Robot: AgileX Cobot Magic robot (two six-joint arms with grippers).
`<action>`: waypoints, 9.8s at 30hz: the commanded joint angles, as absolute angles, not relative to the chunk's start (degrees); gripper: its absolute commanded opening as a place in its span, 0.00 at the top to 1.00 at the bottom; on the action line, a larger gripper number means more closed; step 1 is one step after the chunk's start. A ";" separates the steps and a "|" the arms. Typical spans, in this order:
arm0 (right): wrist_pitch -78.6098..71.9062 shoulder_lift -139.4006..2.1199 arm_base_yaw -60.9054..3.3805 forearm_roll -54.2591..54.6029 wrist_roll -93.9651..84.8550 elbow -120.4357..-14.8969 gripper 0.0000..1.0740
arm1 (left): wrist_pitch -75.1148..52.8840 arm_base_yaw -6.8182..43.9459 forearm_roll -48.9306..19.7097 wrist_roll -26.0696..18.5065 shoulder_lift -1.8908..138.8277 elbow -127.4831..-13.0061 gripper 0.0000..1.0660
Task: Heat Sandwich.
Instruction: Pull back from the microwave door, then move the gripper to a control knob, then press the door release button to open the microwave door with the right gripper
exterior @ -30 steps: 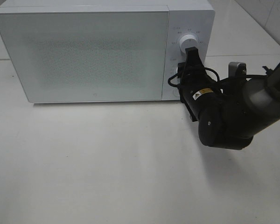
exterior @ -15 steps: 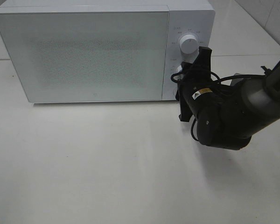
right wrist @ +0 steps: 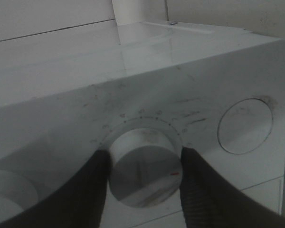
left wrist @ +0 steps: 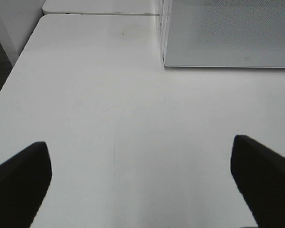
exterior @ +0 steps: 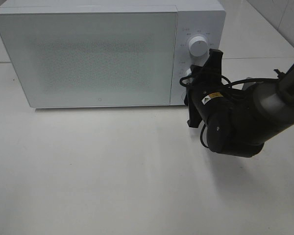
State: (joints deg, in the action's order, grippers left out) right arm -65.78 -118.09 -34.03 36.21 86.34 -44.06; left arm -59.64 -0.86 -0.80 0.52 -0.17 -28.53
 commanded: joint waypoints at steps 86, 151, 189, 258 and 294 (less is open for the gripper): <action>1.60 -68.58 -33.86 23.32 -3.21 -24.81 0.30 | -59.36 -0.69 -0.86 0.69 -1.72 -28.36 0.09; 62.62 -3.04 -9.45 -0.80 3.72 -36.27 0.30 | -59.36 -0.69 -0.86 0.69 -1.72 -28.36 0.09; 53.92 -0.74 -5.90 -0.63 3.78 -30.48 0.30 | -59.36 -0.69 -0.86 0.69 -1.49 -28.36 0.09; -35.81 -70.02 -7.33 2.18 5.04 -18.28 0.30 | -59.36 -0.69 -0.86 0.69 -1.49 -28.36 0.09; -53.92 -96.14 -41.60 43.03 -16.90 -22.86 0.30 | -59.36 -0.69 -0.86 0.69 -1.49 -28.36 0.09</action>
State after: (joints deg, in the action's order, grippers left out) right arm -53.34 -95.97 -41.25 41.20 -15.70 -22.17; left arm -59.64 -0.86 -0.80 0.52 -0.17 -28.53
